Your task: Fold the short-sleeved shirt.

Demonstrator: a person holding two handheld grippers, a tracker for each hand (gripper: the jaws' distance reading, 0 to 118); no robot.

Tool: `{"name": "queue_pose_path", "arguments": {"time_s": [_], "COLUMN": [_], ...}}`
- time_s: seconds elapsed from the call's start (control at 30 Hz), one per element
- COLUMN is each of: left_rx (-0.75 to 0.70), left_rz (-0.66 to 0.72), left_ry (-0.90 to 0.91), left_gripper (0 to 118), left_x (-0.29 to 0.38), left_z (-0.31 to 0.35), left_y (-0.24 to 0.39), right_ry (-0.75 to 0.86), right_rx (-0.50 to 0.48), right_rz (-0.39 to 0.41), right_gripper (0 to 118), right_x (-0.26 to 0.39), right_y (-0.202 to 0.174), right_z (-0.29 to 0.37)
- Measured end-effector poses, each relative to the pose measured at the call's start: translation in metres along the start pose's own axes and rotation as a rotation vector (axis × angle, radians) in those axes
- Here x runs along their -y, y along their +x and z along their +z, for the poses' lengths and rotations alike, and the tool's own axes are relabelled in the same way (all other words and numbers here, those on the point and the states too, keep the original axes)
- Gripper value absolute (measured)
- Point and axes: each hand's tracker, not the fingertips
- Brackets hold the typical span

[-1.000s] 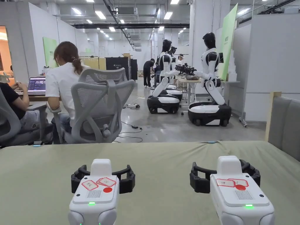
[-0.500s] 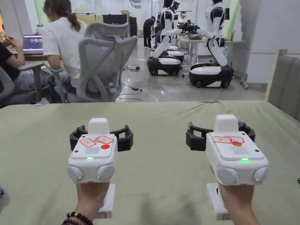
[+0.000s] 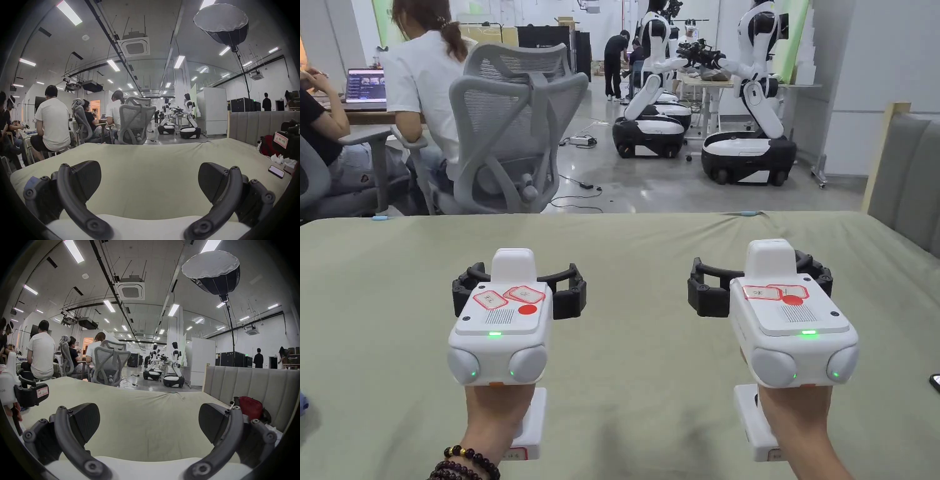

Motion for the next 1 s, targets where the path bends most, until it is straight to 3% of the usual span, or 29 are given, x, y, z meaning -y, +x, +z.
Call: {"name": "queue_pose_path", "arguments": {"time_s": [1.0], "left_rx": [0.000], "left_rz": [-0.023], "left_ry": [-0.012], "left_gripper": [118], "left_x": [0.0040], "left_z": [-0.0025], "left_y": [0.0001], "right_ry": [-0.020], "right_rx": [0.016], "right_rz": [0.008], "right_gripper": [118], "right_x": [0.0075], "right_y": [0.0046], "right_z": [-0.0058]}}
